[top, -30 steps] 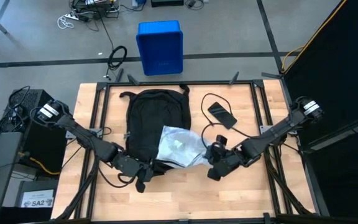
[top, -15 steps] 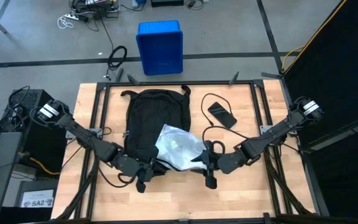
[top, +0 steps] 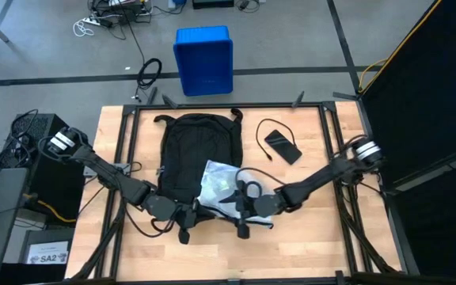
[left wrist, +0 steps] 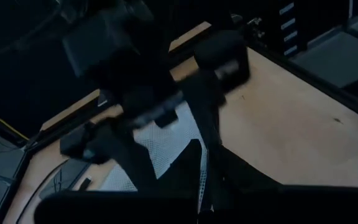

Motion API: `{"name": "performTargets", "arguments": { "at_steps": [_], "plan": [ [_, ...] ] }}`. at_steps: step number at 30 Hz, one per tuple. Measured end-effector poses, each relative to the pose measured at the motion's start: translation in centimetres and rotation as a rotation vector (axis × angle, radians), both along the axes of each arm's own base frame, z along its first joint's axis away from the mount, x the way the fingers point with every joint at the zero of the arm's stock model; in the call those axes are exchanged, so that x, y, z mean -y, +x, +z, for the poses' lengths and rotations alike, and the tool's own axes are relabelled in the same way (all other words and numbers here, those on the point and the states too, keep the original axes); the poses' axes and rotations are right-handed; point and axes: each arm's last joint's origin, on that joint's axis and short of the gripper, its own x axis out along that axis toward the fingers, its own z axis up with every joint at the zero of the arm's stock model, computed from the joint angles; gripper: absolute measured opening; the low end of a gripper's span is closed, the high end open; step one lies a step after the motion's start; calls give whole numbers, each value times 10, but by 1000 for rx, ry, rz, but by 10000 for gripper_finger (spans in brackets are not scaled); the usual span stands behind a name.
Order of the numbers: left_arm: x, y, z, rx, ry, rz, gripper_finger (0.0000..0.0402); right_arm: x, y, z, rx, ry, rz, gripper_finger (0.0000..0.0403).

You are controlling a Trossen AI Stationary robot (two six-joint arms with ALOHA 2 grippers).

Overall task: Unpack backpack
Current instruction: Open the zip bag

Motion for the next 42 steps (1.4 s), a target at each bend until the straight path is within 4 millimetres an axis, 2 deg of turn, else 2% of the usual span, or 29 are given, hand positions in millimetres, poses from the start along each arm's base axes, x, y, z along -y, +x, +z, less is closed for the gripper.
{"name": "performTargets", "arguments": {
  "at_steps": [3, 7, 14, 25, 28, 35, 42],
  "plan": [
    [0, 0, 0, -3, 2, 0, 0, 0, 11, -4, 32, -20, -1, 240],
    [0, 0, -1, -6, 3, 0, 0, 4, 17, 1, 63, -39, -7, 231],
    [-2, 2, 1, 11, -10, 9, 0, 5, 18, 9, 128, -90, 6, 211],
    [-10, 8, 8, 77, -49, 52, 0, 2, 18, 8, 123, -81, 59, 189],
    [-10, 9, 9, 97, -61, 51, 0, 8, 20, 8, 123, -80, 45, 185],
    [-8, 19, -3, 88, -37, 55, 0, 23, 25, 10, 144, -40, -4, 176],
    [-10, 25, -13, 59, -7, 58, 0, 15, 23, -4, 94, -17, 3, 165]
  ]
}}
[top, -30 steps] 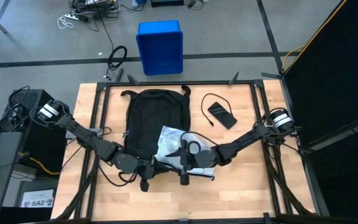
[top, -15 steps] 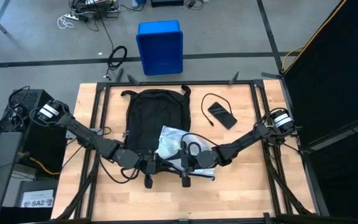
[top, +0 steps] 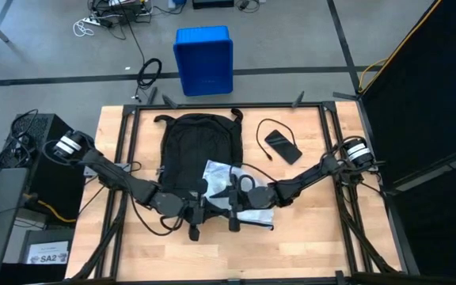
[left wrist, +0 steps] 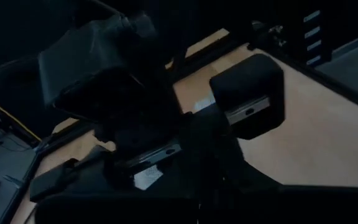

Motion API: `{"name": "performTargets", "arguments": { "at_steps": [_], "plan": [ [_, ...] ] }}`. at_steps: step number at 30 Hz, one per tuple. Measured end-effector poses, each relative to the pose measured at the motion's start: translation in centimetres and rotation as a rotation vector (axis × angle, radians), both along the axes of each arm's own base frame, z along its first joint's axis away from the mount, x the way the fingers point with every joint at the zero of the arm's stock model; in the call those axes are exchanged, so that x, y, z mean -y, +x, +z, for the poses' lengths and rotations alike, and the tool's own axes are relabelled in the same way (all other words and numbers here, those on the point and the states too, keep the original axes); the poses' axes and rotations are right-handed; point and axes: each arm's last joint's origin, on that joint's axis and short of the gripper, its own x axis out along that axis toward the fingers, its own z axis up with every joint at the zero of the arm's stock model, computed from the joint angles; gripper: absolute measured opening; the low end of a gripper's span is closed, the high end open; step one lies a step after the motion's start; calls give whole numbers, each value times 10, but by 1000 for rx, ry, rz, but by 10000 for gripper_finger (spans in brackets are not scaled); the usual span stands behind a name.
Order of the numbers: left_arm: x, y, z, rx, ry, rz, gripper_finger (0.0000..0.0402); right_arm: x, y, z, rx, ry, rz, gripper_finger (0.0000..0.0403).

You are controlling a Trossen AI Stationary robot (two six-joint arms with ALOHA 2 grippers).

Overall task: Unpack backpack
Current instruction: Open the zip bag

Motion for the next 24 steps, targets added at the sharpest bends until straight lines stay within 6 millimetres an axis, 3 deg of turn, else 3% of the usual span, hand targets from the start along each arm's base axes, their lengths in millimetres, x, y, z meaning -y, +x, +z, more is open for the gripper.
{"name": "performTargets", "arguments": {
  "at_steps": [8, 19, 24],
  "plan": [
    [-5, 5, 5, 63, 4, 26, 0, -5, 11, -22, 140, 38, 11, 153],
    [-5, 4, 6, 65, 3, 22, 0, 3, 18, -11, 204, -9, 19, 159],
    [-3, 3, 7, 70, 0, 15, 0, 5, 20, -9, 210, -55, 62, 141]
  ]
}}
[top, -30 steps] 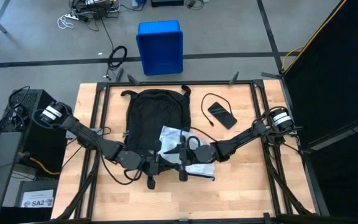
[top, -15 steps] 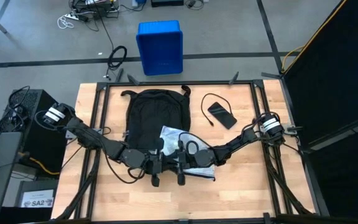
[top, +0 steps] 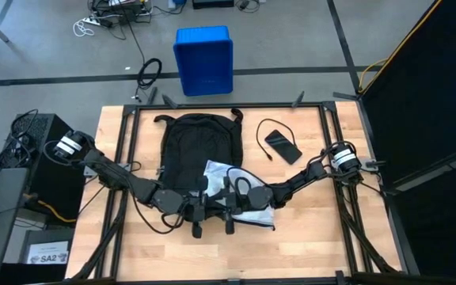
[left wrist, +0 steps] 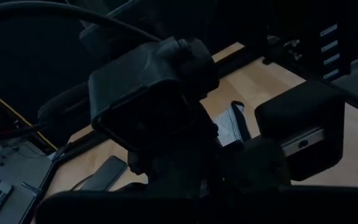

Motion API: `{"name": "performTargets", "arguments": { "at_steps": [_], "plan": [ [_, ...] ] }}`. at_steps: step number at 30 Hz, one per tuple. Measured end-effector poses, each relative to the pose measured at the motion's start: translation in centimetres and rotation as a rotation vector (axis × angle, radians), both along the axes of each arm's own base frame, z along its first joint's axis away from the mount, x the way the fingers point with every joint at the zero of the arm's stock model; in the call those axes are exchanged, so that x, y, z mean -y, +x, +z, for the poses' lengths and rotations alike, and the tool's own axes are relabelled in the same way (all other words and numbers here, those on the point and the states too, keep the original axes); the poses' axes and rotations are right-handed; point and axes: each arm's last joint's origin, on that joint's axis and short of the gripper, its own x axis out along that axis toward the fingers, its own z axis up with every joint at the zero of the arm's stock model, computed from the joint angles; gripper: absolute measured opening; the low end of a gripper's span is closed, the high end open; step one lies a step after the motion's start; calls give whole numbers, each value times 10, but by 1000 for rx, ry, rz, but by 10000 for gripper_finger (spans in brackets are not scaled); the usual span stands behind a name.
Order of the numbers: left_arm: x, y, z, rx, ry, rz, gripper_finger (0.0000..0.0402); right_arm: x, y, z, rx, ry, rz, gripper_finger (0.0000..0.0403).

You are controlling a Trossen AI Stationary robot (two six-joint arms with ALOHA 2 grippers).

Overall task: Unpack backpack
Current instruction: Open the zip bag

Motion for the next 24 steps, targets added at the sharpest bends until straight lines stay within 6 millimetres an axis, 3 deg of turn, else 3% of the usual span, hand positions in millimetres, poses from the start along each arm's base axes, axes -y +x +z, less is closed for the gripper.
{"name": "performTargets", "arguments": {
  "at_steps": [8, 13, 19, 24],
  "plan": [
    [2, -1, 0, 3, -12, -5, 1, -12, -4, -2, -18, -45, 27, 11],
    [6, -2, 1, 14, 5, -22, 28, -20, -7, -1, -3, -49, 42, 4],
    [15, -11, 5, 26, 136, 12, 103, -25, -9, 0, -1, -49, 60, 1],
    [24, -31, 21, 62, 201, 119, 163, -25, -9, 0, 0, -49, 57, 0]
  ]
}}
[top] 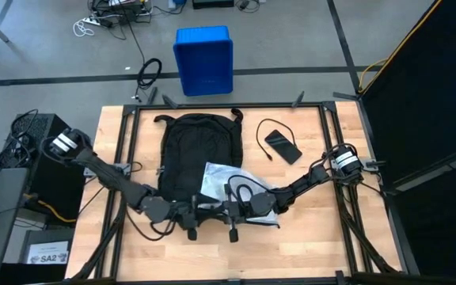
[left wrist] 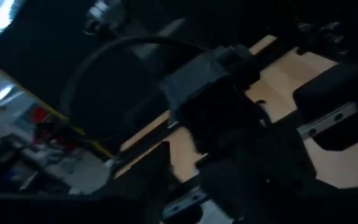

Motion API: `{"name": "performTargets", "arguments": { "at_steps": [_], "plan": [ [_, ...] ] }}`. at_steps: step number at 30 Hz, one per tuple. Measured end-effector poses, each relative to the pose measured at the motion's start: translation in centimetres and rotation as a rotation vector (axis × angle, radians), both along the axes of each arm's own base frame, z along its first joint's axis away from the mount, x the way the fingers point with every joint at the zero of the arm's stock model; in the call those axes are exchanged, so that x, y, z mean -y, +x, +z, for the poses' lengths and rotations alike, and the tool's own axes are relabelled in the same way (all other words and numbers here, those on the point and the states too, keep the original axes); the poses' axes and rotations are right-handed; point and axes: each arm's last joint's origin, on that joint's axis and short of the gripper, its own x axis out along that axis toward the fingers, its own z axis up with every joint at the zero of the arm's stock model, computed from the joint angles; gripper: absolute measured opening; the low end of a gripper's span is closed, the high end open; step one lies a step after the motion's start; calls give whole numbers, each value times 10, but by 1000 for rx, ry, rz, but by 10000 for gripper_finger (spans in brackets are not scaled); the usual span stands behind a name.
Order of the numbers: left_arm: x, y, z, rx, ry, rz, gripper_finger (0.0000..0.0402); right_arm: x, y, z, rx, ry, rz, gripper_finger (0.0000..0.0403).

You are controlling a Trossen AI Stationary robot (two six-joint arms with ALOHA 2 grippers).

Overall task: Unpack backpack
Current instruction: Open the zip bag

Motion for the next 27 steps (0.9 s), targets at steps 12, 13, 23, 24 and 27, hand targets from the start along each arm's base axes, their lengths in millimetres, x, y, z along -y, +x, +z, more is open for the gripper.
{"name": "performTargets", "arguments": {
  "at_steps": [12, 13, 23, 24, 27],
  "plan": [
    [-13, -53, -5, -143, 28, 26, 199, -4, -2, 0, 4, -7, 11, 0],
    [-17, -57, -9, -149, 10, -25, 197, -4, -2, 0, 6, -6, 11, 0],
    [-46, -63, -44, -167, -113, -135, 188, -4, -2, 5, 54, -26, 10, 0],
    [-47, -62, -46, -172, -113, -125, 188, -4, -2, 5, 54, -30, 10, 0],
    [-51, -61, -48, -188, -121, -144, 188, -4, -2, 5, 60, -29, 10, 0]
  ]
}}
